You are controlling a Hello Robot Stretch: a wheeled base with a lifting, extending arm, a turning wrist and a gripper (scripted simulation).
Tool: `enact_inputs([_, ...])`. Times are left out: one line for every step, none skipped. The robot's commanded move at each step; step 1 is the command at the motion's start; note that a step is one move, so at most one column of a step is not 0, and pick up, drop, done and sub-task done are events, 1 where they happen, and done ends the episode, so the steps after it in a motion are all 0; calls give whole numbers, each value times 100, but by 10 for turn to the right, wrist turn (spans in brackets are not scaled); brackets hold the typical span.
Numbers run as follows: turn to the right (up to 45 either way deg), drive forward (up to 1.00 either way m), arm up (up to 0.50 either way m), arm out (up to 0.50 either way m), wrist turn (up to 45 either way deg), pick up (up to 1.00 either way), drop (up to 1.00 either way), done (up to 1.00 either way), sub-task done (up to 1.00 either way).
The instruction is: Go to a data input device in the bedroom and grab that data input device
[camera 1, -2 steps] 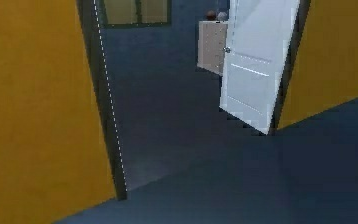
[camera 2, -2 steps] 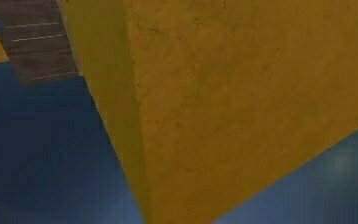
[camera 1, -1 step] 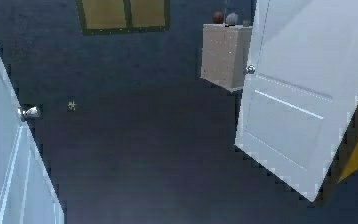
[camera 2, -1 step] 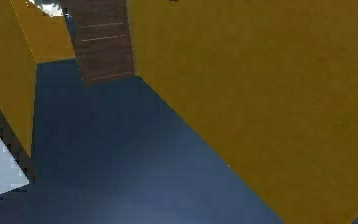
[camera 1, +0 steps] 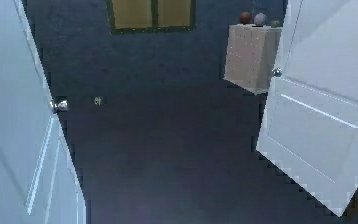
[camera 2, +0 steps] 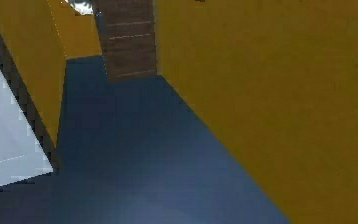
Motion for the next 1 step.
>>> enact_inputs([0,40,0,0,0,0,0,0,0])
